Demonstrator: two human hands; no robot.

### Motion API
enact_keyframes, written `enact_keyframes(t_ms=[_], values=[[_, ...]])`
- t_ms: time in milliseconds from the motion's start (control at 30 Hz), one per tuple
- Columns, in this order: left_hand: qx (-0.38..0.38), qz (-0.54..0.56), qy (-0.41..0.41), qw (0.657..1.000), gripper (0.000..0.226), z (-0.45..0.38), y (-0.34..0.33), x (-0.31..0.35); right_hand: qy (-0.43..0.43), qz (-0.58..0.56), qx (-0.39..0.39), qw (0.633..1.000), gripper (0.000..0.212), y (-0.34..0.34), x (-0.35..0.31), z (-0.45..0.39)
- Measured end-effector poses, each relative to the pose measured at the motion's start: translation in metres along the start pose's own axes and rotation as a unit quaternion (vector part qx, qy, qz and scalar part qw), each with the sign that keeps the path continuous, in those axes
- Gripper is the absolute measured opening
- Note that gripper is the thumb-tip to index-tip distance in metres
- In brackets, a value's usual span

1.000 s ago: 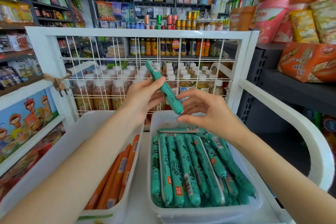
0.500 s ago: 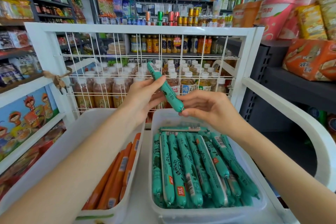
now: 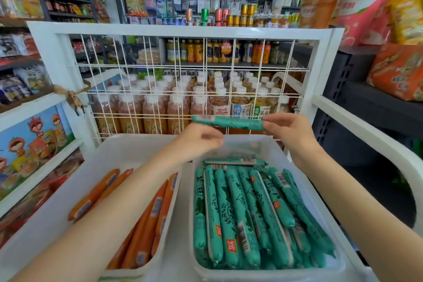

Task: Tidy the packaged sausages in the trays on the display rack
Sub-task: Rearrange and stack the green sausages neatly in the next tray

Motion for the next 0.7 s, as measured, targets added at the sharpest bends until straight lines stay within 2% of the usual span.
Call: enact_keyframes(t_ms=[67, 167, 233, 300, 367, 433, 500, 533, 600, 667, 700], values=[[-0.047, -0.096, 0.002, 0.994, 0.026, 0.006, -0.004, -0.012, -0.034, 0.065, 0.003, 0.997, 0.012, 0.002, 0.016, -0.011], [-0.069, -0.155, 0.011, 0.985, 0.027, 0.013, -0.006, -0.023, -0.053, 0.190, -0.060, 0.978, 0.013, -0.009, 0.034, -0.022], [-0.073, -0.183, 0.010, 0.980, 0.028, 0.015, -0.007, -0.027, -0.028, 0.333, -0.105, 0.937, 0.016, -0.019, 0.041, -0.026], [-0.069, -0.193, 0.000, 0.979, 0.029, 0.016, -0.007, -0.026, 0.041, 0.467, -0.093, 0.879, 0.023, -0.022, 0.038, -0.028], [-0.075, -0.191, -0.009, 0.979, 0.029, 0.015, -0.010, -0.025, 0.087, 0.492, -0.109, 0.859, 0.022, -0.021, 0.031, -0.025], [-0.093, -0.200, -0.011, 0.975, 0.029, 0.013, -0.016, -0.025, 0.071, 0.461, -0.241, 0.851, 0.023, -0.026, 0.028, -0.012], [-0.107, -0.226, -0.012, 0.968, 0.029, 0.011, -0.024, -0.024, 0.012, 0.475, -0.370, 0.798, 0.037, -0.034, 0.035, 0.003], [-0.108, -0.240, -0.013, 0.965, 0.029, 0.010, -0.027, -0.023, -0.012, 0.506, -0.397, 0.766, 0.048, -0.035, 0.041, 0.006], [-0.105, -0.252, -0.014, 0.962, 0.027, 0.009, -0.030, -0.020, -0.053, 0.547, -0.409, 0.729, 0.067, -0.034, 0.050, 0.008], [-0.102, -0.253, -0.020, 0.962, 0.027, 0.009, -0.030, -0.017, -0.060, 0.547, -0.410, 0.727, 0.073, -0.034, 0.053, 0.008], [-0.101, -0.253, -0.024, 0.962, 0.028, 0.009, -0.030, -0.016, -0.059, 0.533, -0.410, 0.738, 0.067, -0.033, 0.054, 0.008]])
Point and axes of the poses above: each hand's wrist, its own z-axis away from the middle knuckle, its own y-axis out of the back of the hand, x = y × z, the point moved 4 cm from there along -z, towards the middle knuckle, and after that the axes turned 7 degrees about -x, right-handed, at the moved point
